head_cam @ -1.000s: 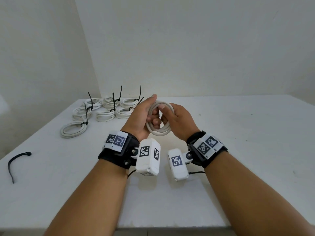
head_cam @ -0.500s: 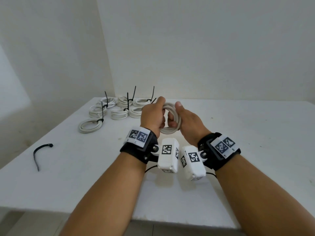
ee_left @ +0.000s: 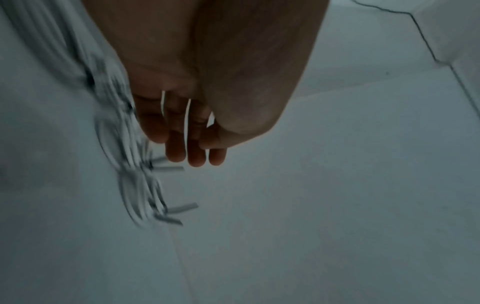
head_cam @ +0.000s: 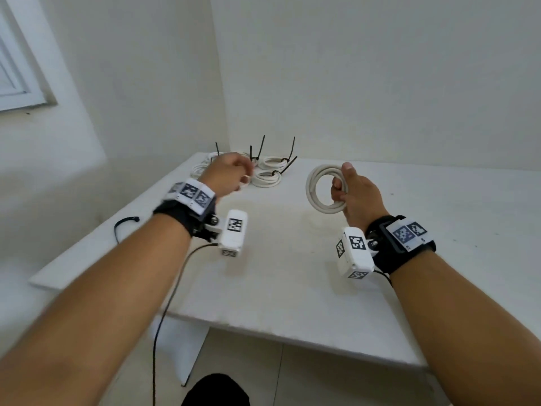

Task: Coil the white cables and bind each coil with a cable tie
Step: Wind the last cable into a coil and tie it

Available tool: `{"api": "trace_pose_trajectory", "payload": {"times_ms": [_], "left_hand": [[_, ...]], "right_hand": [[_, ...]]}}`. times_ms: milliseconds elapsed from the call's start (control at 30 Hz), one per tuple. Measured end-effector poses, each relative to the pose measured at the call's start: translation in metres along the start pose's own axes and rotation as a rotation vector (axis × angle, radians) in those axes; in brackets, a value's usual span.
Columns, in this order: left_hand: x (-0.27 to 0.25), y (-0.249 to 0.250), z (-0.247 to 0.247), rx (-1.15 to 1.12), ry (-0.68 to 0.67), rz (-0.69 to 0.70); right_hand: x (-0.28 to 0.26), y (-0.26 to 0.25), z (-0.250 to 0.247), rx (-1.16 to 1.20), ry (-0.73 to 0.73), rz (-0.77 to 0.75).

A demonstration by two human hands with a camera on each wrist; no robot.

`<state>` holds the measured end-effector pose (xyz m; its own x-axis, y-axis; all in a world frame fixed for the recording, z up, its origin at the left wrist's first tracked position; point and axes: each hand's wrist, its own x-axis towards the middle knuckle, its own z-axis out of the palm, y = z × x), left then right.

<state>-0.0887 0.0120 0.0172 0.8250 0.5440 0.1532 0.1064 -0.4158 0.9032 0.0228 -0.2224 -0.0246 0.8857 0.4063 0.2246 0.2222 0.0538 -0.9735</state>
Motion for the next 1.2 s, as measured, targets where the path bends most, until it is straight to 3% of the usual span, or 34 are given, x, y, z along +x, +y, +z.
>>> {"api": "trace_pose_trajectory", "payload": {"times_ms": [167,267,433,833,1033,1200], "left_hand": [[-0.003,-0.057,-0.109,0.576,0.113,-0.107],[-0.012,-0.090,-0.150,0.923,0.116,-0.231],[-0.022,-0.109,-0.167,1.092,0.007,-0.359],[-0.031,-0.094,-0.154,1.041,0.008,-0.328],[-0.017,-0.068,-0.104,0.813,0.090,-0.088],[-0.006,-0.038,-0.024,0.525,0.154,0.083]], "right_hand": [[-0.001,0.000,0.001,-0.059,-0.021,0.022],[-0.002,0.001,0.004,-0.047,-0.041,0.032],[-0.001,0.006,0.006,-0.019,-0.064,0.036],[0.004,0.014,0.004,-0.010,-0.104,0.047],[0.004,0.014,0.004,0.032,-0.120,0.086],[0.005,0.007,0.004,0.284,-0.167,0.163]]}}
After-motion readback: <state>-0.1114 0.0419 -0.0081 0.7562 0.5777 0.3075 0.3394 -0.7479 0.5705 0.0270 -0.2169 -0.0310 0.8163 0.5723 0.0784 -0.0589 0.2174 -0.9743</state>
